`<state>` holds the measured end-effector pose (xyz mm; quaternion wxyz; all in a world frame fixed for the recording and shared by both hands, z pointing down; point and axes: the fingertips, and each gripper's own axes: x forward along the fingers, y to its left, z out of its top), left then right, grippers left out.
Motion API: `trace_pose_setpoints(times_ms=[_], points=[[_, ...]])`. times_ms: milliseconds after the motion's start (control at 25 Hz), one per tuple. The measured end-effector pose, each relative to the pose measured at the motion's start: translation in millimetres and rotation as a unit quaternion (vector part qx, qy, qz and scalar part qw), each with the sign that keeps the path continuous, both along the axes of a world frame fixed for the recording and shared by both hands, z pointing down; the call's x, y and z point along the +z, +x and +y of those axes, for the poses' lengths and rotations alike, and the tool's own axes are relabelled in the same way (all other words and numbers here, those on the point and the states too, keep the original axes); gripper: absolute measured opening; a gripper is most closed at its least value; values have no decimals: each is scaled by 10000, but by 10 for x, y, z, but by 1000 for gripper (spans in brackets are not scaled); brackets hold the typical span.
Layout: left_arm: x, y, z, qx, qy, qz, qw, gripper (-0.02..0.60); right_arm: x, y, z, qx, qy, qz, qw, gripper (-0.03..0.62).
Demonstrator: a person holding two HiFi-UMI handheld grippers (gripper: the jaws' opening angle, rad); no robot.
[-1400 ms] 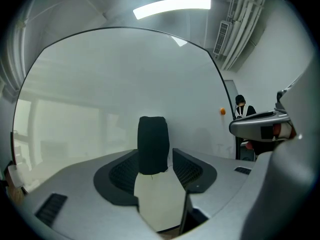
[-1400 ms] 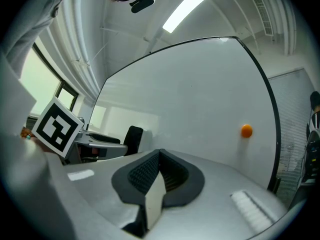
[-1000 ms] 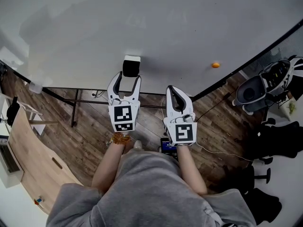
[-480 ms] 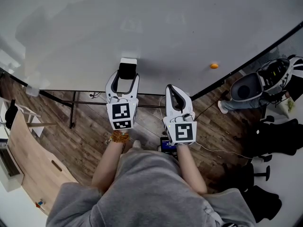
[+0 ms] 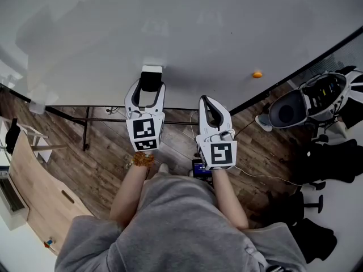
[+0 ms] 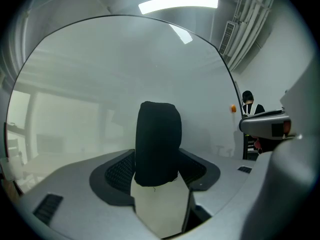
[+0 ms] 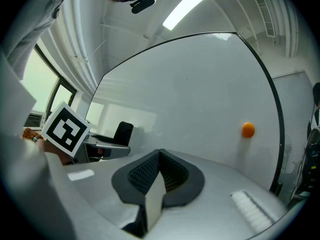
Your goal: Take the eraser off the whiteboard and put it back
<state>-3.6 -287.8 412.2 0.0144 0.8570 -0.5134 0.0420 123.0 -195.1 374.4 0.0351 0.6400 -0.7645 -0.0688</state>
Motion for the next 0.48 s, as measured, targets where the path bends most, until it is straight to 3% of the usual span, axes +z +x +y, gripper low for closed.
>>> trace_pose_setpoints(times_ms=[480], points=[[18, -19, -11, -76, -20, -34, 10000, 241, -30, 23, 0, -32, 109, -96, 9999, 11]])
